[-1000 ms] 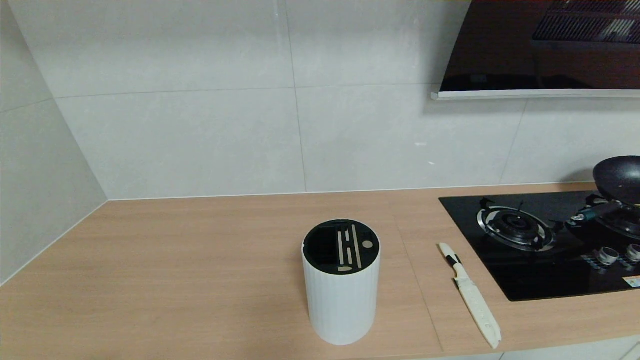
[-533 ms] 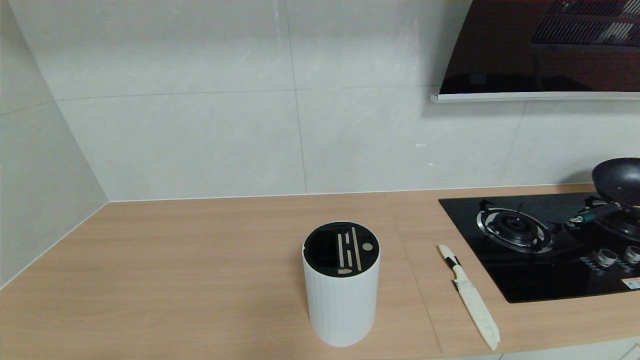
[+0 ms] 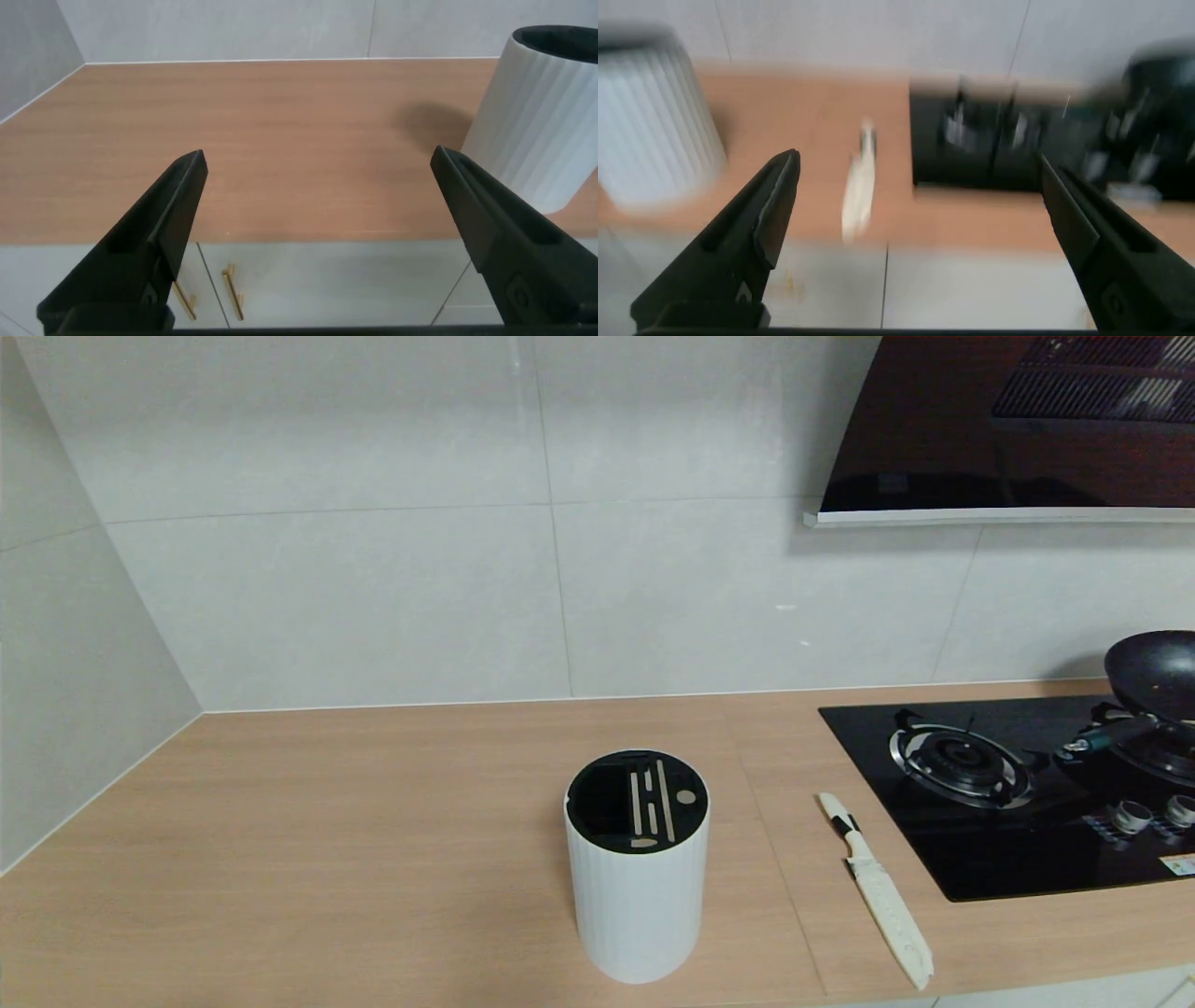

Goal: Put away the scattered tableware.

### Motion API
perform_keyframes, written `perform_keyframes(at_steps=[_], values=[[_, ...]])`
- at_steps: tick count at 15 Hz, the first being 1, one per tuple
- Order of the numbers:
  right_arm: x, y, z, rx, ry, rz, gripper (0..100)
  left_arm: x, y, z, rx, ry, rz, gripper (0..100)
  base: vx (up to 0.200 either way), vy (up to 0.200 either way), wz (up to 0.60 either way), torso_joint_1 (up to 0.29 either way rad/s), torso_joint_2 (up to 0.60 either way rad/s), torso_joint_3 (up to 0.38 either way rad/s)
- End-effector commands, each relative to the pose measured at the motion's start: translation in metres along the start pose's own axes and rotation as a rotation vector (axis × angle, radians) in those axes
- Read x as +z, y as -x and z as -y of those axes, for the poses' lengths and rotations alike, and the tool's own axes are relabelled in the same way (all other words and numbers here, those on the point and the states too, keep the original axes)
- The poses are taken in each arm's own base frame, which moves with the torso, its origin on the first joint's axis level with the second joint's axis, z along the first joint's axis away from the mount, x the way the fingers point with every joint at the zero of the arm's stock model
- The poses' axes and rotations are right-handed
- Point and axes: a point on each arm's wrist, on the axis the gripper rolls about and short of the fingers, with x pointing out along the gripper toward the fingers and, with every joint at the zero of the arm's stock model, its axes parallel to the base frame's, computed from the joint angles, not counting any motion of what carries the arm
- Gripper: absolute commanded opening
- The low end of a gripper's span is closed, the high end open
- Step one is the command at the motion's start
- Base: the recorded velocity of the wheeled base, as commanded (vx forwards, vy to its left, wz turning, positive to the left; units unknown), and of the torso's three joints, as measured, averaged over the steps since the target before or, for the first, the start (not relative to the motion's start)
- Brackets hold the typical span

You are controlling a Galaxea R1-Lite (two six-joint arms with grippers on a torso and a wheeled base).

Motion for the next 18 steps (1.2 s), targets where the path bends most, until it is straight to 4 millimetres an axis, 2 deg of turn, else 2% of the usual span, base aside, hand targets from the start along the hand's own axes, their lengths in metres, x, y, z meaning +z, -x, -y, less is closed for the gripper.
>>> perform_keyframes(at_steps=[1, 4, 7, 8, 10, 13, 14, 17, 18], values=[[0.038, -0.027, 0.004, 0.099, -0.012, -0.118, 100, 0.0, 0.0, 0.0, 0.0, 0.0, 0.0, 100, 0.0, 0.0, 0.0, 0.0, 0.0, 0.0], [0.063, -0.076, 0.005, 0.179, -0.028, -0.293, 100, 0.0, 0.0, 0.0, 0.0, 0.002, 0.0, 100, 0.0, 0.0, 0.0, 0.0, 0.0, 0.0], [0.067, -0.136, 0.0, 0.233, -0.032, -0.486, 100, 0.0, 0.0, 0.0, -0.002, 0.002, 0.0, 100, 0.0, 0.0, 0.0, 0.0, 0.0, 0.0], [0.061, -0.166, -0.003, 0.248, -0.032, -0.568, 100, 0.0, 0.0, 0.0, 0.0, 0.002, 0.0, 100, 0.0, 0.0, 0.0, 0.0, 0.0, 0.0], [0.044, -0.206, -0.009, 0.263, -0.033, -0.644, 100, 0.0, 0.0, 0.0, 0.0, 0.002, 0.0, 100, 0.0, 0.0, 0.0, 0.0, 0.0, 0.0], [0.008, -0.257, -0.017, 0.262, -0.033, -0.731, 100, 0.0, 0.0, 0.0, 0.0, 0.002, 0.0, 100, 0.0, 0.0, 0.0, 0.0, 0.0, 0.0], [-0.003, -0.271, -0.019, 0.262, -0.033, -0.752, 100, 0.0, 0.0, 0.0, 0.0, 0.002, 0.0, 100, 0.0, 0.0, 0.0, 0.0, 0.0, 0.0], [-0.029, -0.292, -0.023, 0.261, -0.035, -0.806, 100, 0.0, 0.0, 0.0, 0.0, 0.002, 0.0, 100, 0.0, 0.0, 0.0, 0.0, 0.0, 0.0], [-0.048, -0.303, -0.025, 0.262, -0.037, -0.833, 100, 0.0, 0.0, 0.0, 0.0, 0.002, 0.0, 100, 0.0, 0.0, 0.0, 0.0, 0.0, 0.0]])
